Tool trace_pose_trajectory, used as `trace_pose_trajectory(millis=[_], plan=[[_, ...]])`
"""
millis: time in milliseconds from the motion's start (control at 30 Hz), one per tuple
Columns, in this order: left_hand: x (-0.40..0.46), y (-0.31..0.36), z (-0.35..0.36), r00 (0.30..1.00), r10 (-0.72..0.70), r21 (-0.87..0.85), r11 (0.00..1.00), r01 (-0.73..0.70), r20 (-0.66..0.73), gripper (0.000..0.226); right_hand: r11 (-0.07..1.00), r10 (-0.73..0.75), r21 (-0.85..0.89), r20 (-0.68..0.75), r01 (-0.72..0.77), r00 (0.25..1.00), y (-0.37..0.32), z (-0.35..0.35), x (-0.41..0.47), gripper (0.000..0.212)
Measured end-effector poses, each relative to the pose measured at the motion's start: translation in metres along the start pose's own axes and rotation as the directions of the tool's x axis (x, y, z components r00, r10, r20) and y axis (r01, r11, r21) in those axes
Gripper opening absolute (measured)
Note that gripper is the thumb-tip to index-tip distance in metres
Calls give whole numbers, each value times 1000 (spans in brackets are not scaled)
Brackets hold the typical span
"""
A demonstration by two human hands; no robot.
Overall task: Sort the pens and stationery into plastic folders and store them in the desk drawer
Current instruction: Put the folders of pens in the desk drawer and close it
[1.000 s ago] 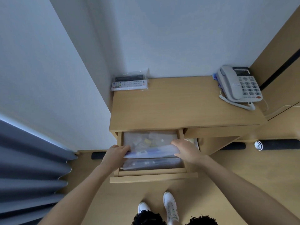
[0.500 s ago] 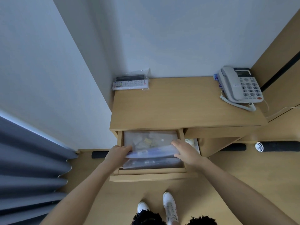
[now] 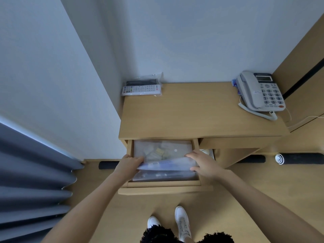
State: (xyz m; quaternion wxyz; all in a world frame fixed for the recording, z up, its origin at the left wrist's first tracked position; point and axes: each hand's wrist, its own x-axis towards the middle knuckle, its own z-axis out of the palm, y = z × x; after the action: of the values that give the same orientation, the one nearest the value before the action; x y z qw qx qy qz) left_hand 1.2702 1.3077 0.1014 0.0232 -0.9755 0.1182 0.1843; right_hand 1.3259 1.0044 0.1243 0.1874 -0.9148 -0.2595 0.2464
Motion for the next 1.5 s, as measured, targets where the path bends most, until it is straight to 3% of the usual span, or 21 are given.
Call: trace_pose_trajectory(millis=[233, 367, 567, 733, 833, 1000, 1167, 1500], plan=[[-6, -17, -1, 993, 69, -141, 988, -55, 96, 29, 998, 61, 12, -21, -61, 998, -1, 8, 3, 43], [-13, -20, -5, 993, 91, -205, 976, -75, 70, 37, 997, 73, 0, -16, -73, 997, -2, 8, 4, 42], [-13, -16, -9, 989, 71, -203, 978, -44, 131, 35, 994, 81, -73, 35, -78, 996, -2, 13, -3, 40], [-7, -7, -6, 987, 49, -104, 994, -33, 155, 32, 970, 56, -236, 3, -53, 998, -3, 23, -4, 18], [-6, -6, -3, 988, 41, -38, 999, -36, 148, 34, 954, 44, -297, -15, -47, 999, -6, 23, -3, 22], [-16, -7, -8, 994, 62, -205, 978, -43, 87, 41, 989, 4, -148, -51, -11, 999, -3, 23, -8, 51], [-22, -10, -1, 1000, 3, -289, 957, -1, 7, 34, 1000, 15, -24, -107, -18, 994, -4, 25, -11, 38], [-8, 1, 4, 998, -58, -111, 992, 61, 28, 23, 991, 64, -121, -9, -65, 998, -7, 25, 1, 22]])
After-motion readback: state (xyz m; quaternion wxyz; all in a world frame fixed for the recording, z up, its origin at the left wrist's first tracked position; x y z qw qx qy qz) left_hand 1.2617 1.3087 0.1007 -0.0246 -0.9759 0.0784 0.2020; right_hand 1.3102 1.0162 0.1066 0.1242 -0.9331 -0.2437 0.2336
